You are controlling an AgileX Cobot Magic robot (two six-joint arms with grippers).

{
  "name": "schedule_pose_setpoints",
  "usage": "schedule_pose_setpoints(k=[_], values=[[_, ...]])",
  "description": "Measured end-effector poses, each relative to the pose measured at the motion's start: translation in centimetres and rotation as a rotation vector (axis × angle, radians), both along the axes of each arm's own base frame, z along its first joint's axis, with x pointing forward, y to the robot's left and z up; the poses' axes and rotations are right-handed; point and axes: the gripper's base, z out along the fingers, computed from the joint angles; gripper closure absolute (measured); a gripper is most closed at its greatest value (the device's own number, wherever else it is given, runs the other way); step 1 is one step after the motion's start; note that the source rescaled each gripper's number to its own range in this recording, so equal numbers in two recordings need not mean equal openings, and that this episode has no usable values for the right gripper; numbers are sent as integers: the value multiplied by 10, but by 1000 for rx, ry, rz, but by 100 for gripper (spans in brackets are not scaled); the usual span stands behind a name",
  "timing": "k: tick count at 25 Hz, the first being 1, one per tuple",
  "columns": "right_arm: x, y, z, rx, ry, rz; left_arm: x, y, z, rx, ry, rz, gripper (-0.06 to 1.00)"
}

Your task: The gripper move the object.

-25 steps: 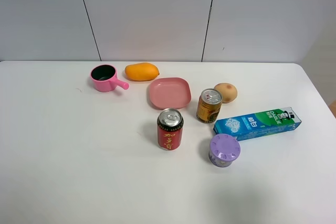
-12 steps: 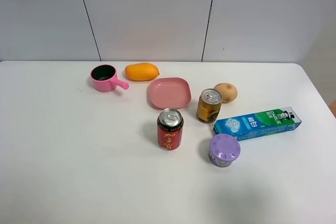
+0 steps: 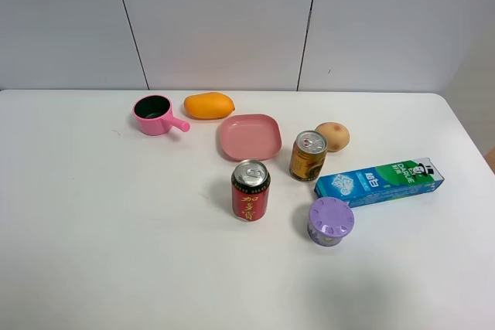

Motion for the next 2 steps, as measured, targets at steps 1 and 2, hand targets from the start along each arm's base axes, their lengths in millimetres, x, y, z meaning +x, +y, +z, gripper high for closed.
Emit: schedule_pose_setpoints(k=[1,2], values=[[0,0,0,0,0,0,0,0,0,0,0,0,53],[0,0,0,0,0,0,0,0,0,0,0,0,53]])
